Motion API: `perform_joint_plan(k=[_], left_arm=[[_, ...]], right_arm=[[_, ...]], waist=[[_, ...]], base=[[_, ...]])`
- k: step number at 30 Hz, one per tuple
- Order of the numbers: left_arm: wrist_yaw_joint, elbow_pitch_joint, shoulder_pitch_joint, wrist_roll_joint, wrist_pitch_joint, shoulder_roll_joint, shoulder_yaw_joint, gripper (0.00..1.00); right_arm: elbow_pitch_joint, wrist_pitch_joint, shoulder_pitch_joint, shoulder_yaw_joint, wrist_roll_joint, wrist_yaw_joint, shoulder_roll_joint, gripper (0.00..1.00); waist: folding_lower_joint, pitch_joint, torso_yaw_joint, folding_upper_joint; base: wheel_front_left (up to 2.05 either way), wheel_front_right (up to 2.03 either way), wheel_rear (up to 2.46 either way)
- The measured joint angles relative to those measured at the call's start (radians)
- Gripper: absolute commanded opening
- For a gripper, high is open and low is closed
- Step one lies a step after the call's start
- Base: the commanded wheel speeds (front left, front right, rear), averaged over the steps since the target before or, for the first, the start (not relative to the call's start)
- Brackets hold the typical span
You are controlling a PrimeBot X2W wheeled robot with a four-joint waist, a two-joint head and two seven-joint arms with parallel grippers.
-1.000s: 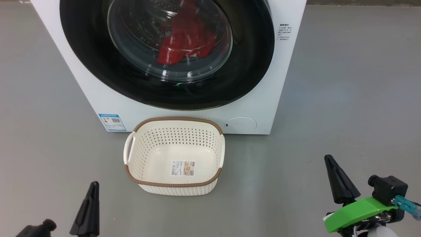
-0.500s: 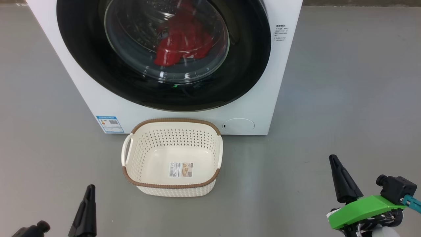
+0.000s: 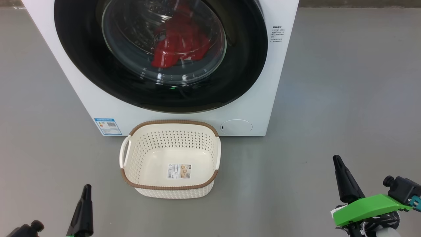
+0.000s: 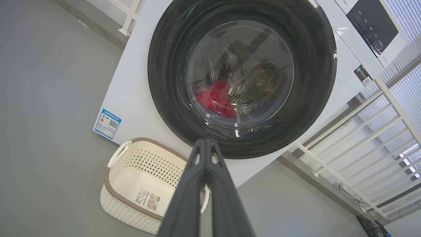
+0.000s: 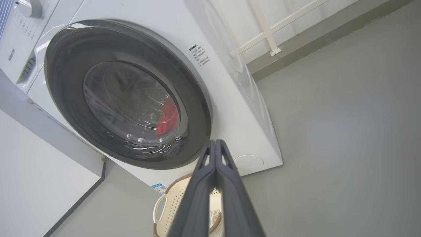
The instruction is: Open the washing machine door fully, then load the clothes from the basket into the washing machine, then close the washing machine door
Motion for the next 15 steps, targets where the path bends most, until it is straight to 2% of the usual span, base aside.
perform_joint_plan(k=[15], left_arm=[[0.000, 0.028, -0.007, -0.136, 0.044, -0.017, 0.026, 0.00]], right_arm=[[0.001, 0.052, 0.000, -0.021, 0.164, 0.000, 0.014, 0.00]], waist=[[0.0000, -0.007, -0.011, 0.0000]], base=[[0.00, 0.00, 0.00]])
